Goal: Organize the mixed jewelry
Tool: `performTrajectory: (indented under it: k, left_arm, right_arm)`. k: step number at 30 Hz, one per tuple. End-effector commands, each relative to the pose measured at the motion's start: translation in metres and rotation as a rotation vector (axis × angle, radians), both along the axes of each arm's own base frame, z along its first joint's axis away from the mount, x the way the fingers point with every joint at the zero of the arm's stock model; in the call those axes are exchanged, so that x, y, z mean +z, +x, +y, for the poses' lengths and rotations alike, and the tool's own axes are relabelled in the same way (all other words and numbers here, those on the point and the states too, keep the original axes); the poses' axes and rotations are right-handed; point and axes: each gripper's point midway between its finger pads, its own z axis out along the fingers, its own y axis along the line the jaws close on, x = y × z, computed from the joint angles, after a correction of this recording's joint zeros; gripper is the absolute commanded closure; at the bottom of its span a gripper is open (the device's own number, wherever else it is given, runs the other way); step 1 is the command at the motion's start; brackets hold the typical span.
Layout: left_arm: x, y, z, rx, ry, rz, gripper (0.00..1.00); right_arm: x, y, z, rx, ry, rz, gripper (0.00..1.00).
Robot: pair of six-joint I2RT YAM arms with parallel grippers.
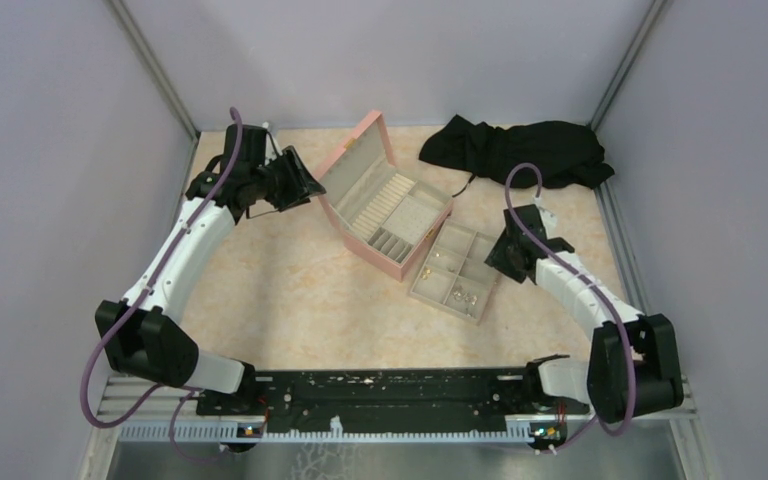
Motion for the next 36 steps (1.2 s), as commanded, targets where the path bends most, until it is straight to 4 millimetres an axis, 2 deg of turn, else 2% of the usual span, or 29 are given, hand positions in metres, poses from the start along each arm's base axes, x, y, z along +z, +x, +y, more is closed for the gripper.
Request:
performTrajectory:
  k: [1, 5, 9, 12, 14, 15, 18, 19, 28, 36]
  left_arm:
    - [0.005, 0.001, 0.002, 0.002, -0.012, -0.02, 0.47]
    - [0.003, 0.001, 0.001, -0.002, -0.014, -0.012, 0.47]
    - [0.002, 0.002, 0.002, 0.0, -0.01, -0.012, 0.47]
    - [0.004, 0.002, 0.002, 0.003, -0.009, -0.017, 0.47]
    - [0.006, 0.003, 0.003, 0.009, -0.005, -0.022, 0.47]
    - [0.007, 0.003, 0.005, 0.012, -0.002, -0.026, 0.47]
    - [0.009, 0.005, 0.009, 0.023, 0.01, -0.033, 0.47]
    - [0.01, 0.005, 0.01, 0.026, 0.012, -0.034, 0.47]
    - [0.007, 0.01, 0.012, 0.032, 0.008, -0.028, 0.47]
    - [0.008, 0.012, 0.015, 0.037, 0.01, -0.03, 0.47]
  right_arm:
    - [0.025, 0.036, -0.01, -0.017, -0.006, -0.097, 0.56]
    - [0.013, 0.048, -0.018, -0.012, -0.028, -0.052, 0.56]
    - [-0.005, 0.055, -0.017, 0.022, -0.036, 0.004, 0.57]
    - [-0.011, 0.057, -0.019, 0.023, -0.046, 0.02, 0.62]
    - [-0.011, 0.058, -0.02, 0.02, -0.045, 0.018, 0.71]
    - [-0.01, 0.059, -0.02, 0.02, -0.044, 0.014, 0.8]
    - [-0.006, 0.06, -0.019, 0.028, -0.04, 0.004, 0.98]
    - [-0.005, 0.06, -0.018, 0.029, -0.038, 0.004, 1.0]
    - [0.003, 0.066, -0.014, 0.012, -0.012, -0.007, 1.0]
    - [-0.001, 0.073, -0.012, -0.007, 0.003, 0.007, 1.0]
